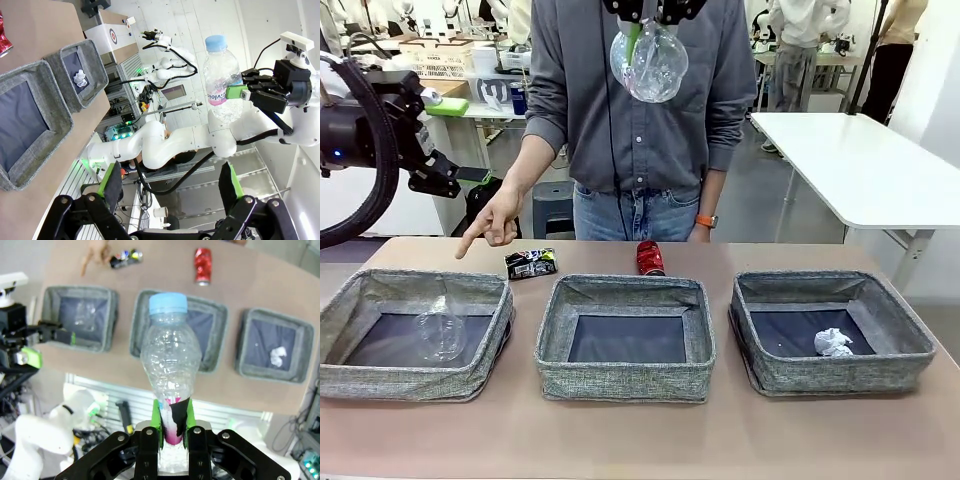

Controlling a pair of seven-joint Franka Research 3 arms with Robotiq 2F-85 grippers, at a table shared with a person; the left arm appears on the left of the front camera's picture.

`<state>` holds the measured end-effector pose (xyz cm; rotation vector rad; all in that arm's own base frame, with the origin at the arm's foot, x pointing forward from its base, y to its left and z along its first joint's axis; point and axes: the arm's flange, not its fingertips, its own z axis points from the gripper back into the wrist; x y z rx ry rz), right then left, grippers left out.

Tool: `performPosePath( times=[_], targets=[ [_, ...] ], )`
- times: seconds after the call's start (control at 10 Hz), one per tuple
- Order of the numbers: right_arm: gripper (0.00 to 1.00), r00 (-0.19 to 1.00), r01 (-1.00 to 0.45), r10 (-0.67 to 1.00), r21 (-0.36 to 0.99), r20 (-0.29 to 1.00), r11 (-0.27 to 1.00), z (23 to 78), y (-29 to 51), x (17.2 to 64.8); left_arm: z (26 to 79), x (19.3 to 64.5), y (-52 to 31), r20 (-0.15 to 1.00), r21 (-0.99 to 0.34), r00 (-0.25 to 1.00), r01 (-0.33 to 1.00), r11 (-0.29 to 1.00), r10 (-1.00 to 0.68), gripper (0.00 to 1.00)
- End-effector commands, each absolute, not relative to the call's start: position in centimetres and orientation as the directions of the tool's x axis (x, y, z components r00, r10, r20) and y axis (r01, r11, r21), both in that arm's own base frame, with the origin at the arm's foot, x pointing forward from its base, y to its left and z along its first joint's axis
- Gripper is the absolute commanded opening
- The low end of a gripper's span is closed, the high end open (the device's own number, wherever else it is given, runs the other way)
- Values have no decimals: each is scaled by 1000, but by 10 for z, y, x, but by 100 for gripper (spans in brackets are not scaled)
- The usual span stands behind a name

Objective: Sort the waste into the appropriate baskets.
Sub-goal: Place the picked waste into the Fabric basket indicated by the person.

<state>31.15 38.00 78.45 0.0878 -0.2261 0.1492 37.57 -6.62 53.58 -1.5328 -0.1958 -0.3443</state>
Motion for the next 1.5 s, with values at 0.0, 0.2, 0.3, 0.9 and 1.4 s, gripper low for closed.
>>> performPosePath(
  times=[0.0,0.2,0.3,0.9,1.4],
  targets=[
    [19,965,-148,129,70,226,986,783,377,309,541,374,-68,329,-944,941,329,-11,-84,99],
    [19,965,-148,129,70,226,986,783,377,309,541,374,-68,329,-944,941,329,-11,-84,99],
    [19,965,-148,129,70,226,986,783,377,309,541,374,-68,329,-944,941,329,-11,-84,99],
    [19,820,-488,417,99,391,867,719,485,361,508,321,92,64,-923,972,-28,383,225,99],
    [19,645,-755,676,162,358,635,622,651,372,515,231,155,-142,-890,965,-223,399,222,99]
  ],
)
